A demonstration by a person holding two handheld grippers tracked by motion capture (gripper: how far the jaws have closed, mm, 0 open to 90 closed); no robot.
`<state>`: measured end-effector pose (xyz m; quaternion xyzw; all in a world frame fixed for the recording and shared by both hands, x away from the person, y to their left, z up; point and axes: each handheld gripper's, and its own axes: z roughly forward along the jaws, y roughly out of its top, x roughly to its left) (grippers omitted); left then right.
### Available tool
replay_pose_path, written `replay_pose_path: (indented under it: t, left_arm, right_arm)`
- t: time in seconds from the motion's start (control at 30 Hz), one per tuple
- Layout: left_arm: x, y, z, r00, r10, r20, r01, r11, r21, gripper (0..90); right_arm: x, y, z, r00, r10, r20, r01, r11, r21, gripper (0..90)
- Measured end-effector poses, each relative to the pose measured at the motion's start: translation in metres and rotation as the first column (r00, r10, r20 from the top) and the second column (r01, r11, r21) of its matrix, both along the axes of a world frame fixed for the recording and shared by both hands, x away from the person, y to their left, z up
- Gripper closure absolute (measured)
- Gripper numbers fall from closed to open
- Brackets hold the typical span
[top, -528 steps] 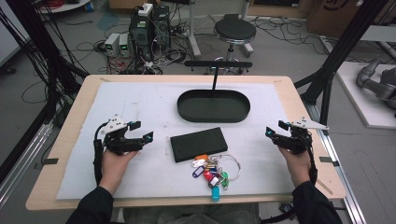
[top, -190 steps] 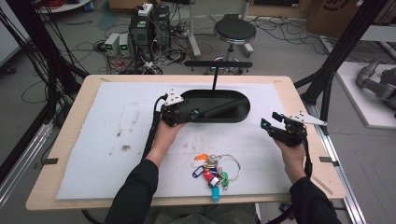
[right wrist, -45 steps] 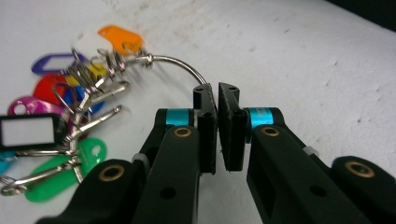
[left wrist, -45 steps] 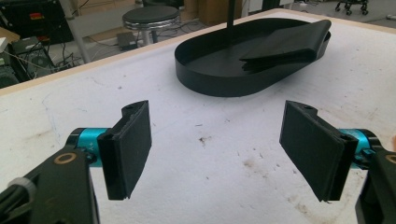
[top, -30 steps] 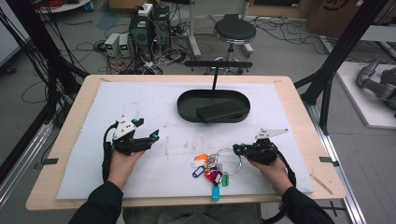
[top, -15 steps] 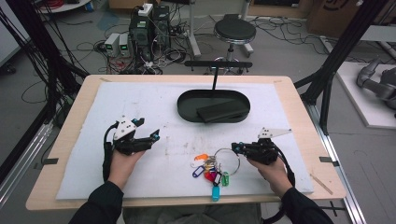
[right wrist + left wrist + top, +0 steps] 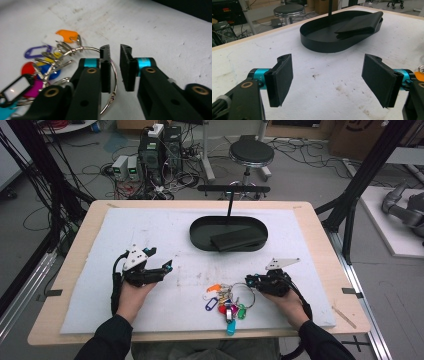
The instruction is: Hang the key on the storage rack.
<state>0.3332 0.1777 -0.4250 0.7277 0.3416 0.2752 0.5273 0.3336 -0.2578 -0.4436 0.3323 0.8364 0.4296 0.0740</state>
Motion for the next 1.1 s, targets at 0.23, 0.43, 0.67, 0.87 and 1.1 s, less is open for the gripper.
replay_pose_path:
  t: [0.23,0.43,0.67,0.87,1.1]
  left_arm:
    - [-0.001,0.000,-0.001,1.0000,0.000,0.000,0.000,1.0000,0.002,25.1]
    - [-0.002,0.001,-0.001,1.0000,0.003,-0.001,-0.003,1.0000,0.004,25.1]
    - [-0.003,0.000,0.000,1.0000,0.002,0.000,-0.002,1.0000,0.006,25.2]
    - [-0.002,0.000,-0.001,1.0000,0.005,0.002,-0.005,1.0000,0.007,25.2]
    - [-0.003,0.000,0.000,1.0000,0.007,0.005,-0.007,1.0000,0.005,25.2]
  right_arm:
    - [0.004,0.010,-0.009,0.9993,0.038,-0.002,-0.038,0.9954,-0.088,74.4]
    - [0.001,0.014,-0.009,0.9976,0.049,0.048,-0.042,0.9896,-0.138,82.3]
    - [0.000,0.015,-0.009,0.9967,0.060,0.055,-0.051,0.9881,-0.145,87.7]
    - [0.003,0.007,-0.002,0.9993,0.019,0.034,-0.017,0.9987,-0.047,87.7]
    - [0.001,0.001,0.007,0.9994,0.005,0.035,-0.007,0.9979,0.065,87.8]
